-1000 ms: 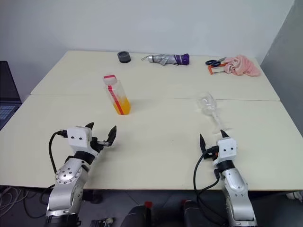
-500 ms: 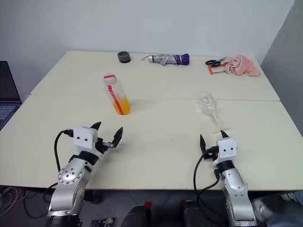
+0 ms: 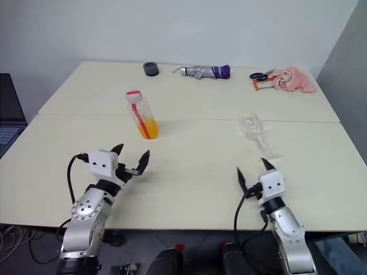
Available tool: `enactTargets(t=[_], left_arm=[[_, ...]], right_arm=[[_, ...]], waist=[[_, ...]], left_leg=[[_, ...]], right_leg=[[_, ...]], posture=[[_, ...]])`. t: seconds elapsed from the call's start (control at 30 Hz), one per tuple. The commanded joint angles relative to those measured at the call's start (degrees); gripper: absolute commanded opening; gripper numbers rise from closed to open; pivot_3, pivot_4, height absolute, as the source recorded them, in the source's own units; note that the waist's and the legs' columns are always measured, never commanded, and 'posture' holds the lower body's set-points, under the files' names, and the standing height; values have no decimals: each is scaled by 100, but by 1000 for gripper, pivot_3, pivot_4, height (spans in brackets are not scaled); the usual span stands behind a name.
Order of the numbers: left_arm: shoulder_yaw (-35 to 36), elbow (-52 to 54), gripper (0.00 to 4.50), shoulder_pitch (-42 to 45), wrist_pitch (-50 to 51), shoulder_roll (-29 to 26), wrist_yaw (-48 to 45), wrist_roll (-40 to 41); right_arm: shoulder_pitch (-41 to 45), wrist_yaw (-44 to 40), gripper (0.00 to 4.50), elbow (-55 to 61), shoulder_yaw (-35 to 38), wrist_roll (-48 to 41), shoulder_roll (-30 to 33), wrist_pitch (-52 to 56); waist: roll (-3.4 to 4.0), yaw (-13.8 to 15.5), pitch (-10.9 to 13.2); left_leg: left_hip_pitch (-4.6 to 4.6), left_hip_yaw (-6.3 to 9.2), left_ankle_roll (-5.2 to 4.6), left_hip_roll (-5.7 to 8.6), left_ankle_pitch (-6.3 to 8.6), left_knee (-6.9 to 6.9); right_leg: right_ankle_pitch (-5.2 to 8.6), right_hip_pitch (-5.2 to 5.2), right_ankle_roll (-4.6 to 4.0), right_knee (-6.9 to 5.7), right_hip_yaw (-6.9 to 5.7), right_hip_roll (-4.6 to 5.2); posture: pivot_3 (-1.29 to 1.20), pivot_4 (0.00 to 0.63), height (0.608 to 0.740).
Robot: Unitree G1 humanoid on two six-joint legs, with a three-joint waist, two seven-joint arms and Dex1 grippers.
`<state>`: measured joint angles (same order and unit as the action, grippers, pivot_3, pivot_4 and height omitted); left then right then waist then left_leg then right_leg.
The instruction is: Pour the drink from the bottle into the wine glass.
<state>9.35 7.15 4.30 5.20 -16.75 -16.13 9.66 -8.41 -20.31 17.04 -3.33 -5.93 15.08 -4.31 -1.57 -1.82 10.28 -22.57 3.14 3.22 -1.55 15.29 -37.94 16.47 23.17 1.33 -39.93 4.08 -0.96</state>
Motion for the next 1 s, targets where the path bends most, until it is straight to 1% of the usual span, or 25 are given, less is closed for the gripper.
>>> enactTargets(t=[0.03, 0.13, 0.27, 0.33, 0.43, 0.53, 0.77, 1.0], left_arm=[[136, 17, 4467, 219, 149, 41, 357, -112], [141, -13, 4467, 379, 264, -4, 412, -92], [151, -107, 4467, 691, 446, -81, 395, -29], [167, -174, 4467, 835, 513, -89, 413, -11], [116, -338, 4467, 1072, 591, -101, 400, -23], [81, -469, 4467, 1233, 607, -122, 311, -7], [54, -822, 4467, 1648, 691, -175, 215, -44], [38, -1310, 4467, 2100, 662, -193, 187, -81]], right_arm=[[221, -756, 4500, 754, -75, -643, 431, 445], [485, -1042, 4500, 977, -68, -1051, 699, 1000], [993, -1377, 4500, 1186, -135, -1719, 962, 2032], [1190, -1574, 4500, 1280, -163, -1914, 1091, 2278], [1573, -1628, 4500, 1250, -174, -1911, 1138, 2417], [1776, -1580, 4500, 1086, -252, -1778, 1040, 2355], [1947, -1506, 4500, 899, -498, -1507, 752, 2263], [2086, -1568, 4500, 851, -575, -1453, 677, 2322]], waist=[[0, 0, 0], [-2, 1, -1], [-3, 6, -1], [-2, 8, -1], [-3, 3, -1], [-3, 6, -1], [-3, 8, -1], [-3, 7, -1]], left_leg=[[0, 1, 0, 1, 0, 0], [0, 3, 0, 1, 0, -3], [-2, 9, 0, 3, 0, -3], [-2, 8, 0, 4, 0, -2], [-4, 7, 0, 5, 0, -2], [-6, 10, 0, 8, 0, -3], [-11, 14, 0, 6, 0, -2], [-12, 16, 0, 6, 0, -3]], right_leg=[[0, 0, 1, 0, -1, 0], [-1, -2, -1, 0, -3, -5], [-5, -4, -7, 0, -7, -8], [-6, -4, -10, 0, -6, -8], [-10, -4, -15, 1, -7, -8], [-10, -3, -12, 1, -10, -9], [-11, -1, -15, 2, -13, -7], [-12, -1, -14, 1, -16, -6]], posture=[[0, 150, 740], [0, 150, 740], [0, 150, 740], [0, 150, 740], [0, 150, 740], [0, 150, 740], [0, 150, 740], [0, 150, 740]])
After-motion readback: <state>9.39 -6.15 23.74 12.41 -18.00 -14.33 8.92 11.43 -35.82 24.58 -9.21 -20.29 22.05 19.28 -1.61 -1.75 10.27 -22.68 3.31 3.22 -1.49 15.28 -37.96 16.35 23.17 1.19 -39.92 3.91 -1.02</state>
